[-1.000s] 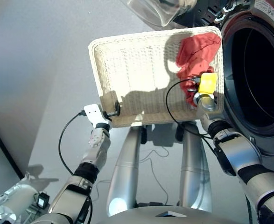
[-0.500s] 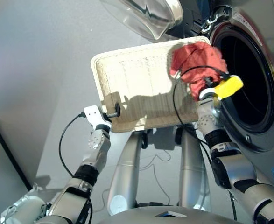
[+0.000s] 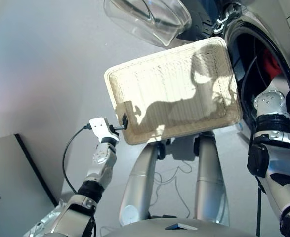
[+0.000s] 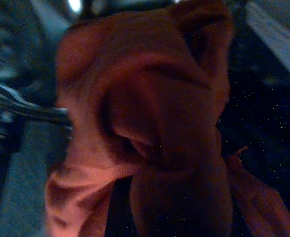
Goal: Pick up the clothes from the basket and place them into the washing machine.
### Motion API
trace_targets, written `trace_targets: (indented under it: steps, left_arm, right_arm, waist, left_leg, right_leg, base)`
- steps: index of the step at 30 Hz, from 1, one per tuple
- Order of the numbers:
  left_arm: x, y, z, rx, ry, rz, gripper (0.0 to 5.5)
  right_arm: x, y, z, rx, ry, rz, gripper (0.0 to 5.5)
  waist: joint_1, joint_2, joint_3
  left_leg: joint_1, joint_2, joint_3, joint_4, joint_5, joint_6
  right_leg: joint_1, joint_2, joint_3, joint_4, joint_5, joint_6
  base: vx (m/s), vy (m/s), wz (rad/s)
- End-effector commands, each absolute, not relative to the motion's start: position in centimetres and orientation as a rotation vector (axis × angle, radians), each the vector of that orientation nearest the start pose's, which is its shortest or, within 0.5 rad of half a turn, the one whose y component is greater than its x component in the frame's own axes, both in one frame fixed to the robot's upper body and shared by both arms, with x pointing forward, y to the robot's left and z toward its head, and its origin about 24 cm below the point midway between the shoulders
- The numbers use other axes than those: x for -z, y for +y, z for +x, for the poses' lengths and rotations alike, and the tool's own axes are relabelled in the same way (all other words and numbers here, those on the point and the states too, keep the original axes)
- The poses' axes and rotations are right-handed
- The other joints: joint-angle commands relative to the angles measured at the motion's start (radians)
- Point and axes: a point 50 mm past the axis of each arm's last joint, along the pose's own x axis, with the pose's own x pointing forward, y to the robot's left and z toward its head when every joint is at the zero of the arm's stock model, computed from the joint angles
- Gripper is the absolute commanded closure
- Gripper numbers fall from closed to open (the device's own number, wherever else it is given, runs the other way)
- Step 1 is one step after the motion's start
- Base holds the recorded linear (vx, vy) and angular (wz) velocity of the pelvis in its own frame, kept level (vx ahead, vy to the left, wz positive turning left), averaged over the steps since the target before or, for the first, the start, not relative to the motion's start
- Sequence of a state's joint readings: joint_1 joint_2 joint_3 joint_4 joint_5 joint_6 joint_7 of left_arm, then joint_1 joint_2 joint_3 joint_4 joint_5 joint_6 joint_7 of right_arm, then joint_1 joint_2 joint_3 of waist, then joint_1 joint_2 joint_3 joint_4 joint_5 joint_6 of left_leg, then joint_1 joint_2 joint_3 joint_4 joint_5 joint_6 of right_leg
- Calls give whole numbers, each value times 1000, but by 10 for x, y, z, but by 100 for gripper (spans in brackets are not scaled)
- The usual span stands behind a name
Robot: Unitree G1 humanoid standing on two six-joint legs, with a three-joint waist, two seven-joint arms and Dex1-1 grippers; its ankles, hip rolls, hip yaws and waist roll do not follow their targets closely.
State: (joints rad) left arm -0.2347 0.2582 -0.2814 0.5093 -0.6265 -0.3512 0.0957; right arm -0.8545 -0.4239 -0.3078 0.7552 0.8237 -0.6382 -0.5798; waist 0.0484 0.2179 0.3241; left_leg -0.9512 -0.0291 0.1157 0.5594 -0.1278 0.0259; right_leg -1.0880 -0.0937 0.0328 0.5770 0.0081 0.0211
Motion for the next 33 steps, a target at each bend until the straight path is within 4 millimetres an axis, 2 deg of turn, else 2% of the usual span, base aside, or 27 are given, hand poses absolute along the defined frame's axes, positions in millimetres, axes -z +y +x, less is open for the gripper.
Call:
trace_targets:
  steps: [1, 3, 4, 6, 8, 9, 10, 14, 16, 20, 22, 24, 30, 31, 33]
  left_arm:
    - [-9, 183, 273, -68, -13, -243, 0]
    - [-12, 188, 272, -78, -26, -239, 0]
    - [-12, 189, 271, -80, -26, -240, 0]
    - [-9, 194, 269, -92, -13, -239, 0]
    - [-6, 198, 266, -100, 6, -232, 0]
    - [-5, 203, 266, -97, 14, -221, 0]
    - [-4, 205, 266, -94, 21, -228, 0]
    - [9, 208, 260, -114, 77, -264, 0]
    - [16, 208, 260, -115, 109, -261, 0]
    - [31, 206, 255, -134, 175, -256, 0]
    - [42, 205, 251, -139, 228, -234, 0]
    - [55, 203, 244, -132, 299, -176, 0]
    - [85, 203, 223, -110, 469, -45, 0]
    - [91, 204, 218, -109, 503, -22, 0]
    - [101, 204, 209, -101, 563, 21, 0]
  right_arm:
    - [-191, -306, 337, 855, -700, 655, 0]
    - [-171, -296, 349, 763, -565, 602, 0]
    - [-170, -296, 349, 757, -564, 605, 0]
    - [-155, -287, 356, 697, -470, 571, 0]
    - [-131, -278, 363, 606, -320, 478, 0]
    - [-120, -277, 367, 542, -223, 365, 0]
    - [-119, -269, 368, 483, -204, 301, 0]
    - [-82, -245, 365, 343, -50, 176, 0]
    - [-63, -233, 362, 246, 46, 3, 0]
    - [-23, -207, 344, 126, 166, -114, 0]
    - [-3, -200, 332, 104, 227, -135, 0]
    - [23, -199, 314, 105, 323, -121, 0]
    - [67, -190, 273, 62, 486, -140, 0]
    - [75, -192, 265, 74, 519, -131, 0]
    - [90, -195, 247, 94, 590, -117, 0]
  waist:
    - [-23, 20, -73]
    - [-22, 9, -70]
    - [-24, 9, -70]
    - [-23, -1, -71]
    - [-21, -17, -74]
    - [-20, -25, -77]
    - [-24, -33, -76]
    - [-22, -64, -82]
    - [-21, -80, -86]
    - [-22, -110, -93]
    - [-24, -126, -97]
    - [-25, -144, -105]
    - [-35, -189, -105]
    - [-40, -199, -105]
    - [-43, -210, -108]
  left_leg:
    - [-9, -1, -25, -32, -4, -6]
    - [-16, 4, -26, -27, 0, -10]
    - [-17, 4, -27, -27, 0, -10]
    - [-15, 7, -27, -29, 3, -12]
    - [-12, 9, -28, -32, 7, -14]
    - [-10, 9, -31, -36, 12, -16]
    - [-7, 11, -30, -39, 16, -18]
    - [22, 8, -41, -66, 28, -19]
    - [42, 7, -45, -82, 37, -20]
    - [110, 2, -58, -125, 52, -22]
    - [151, -1, -66, -148, 56, -23]
    - [207, -2, -71, -179, 61, -26]
    - [368, -8, -84, -262, 76, -33]
    - [391, -10, -83, -291, 110, -31]
    - [460, -12, -82, -330, 119, -35]
  right_leg:
    - [39, 13, -18, -8, -53, 43]
    - [41, 14, -25, -12, -47, 39]
    - [41, 14, -26, -13, -47, 39]
    - [46, 14, -31, -19, -42, 38]
    - [53, 12, -37, -29, -34, 36]
    - [58, 12, -41, -33, -30, 34]
    - [63, 12, -44, -41, -25, 33]
    - [99, 10, -55, -72, -14, 35]
    - [123, 5, -63, -87, -7, 36]
    - [201, -2, -81, -134, 3, 42]
    - [247, -4, -92, -161, 8, 47]
    - [311, -8, -100, -201, 14, 52]
    - [495, -13, -126, -307, 34, 70]
    - [522, -20, -136, -336, 61, 68]
    - [587, -20, -144, -372, 68, 75]
  base:
    - [0, 0, 0]
    - [-35, -59, 16]
    - [-26, -53, 28]
    - [0, 0, 0]
    - [0, 0, 0]
    - [0, 0, 0]
    - [0, 0, 0]
    - [0, 0, 0]
    - [0, 0, 0]
    - [13, -3, 35]
    - [68, 1, 139]
    - [90, -4, 124]
    - [58, 15, 37]
    - [0, 0, 0]
    - [50, 59, 92]
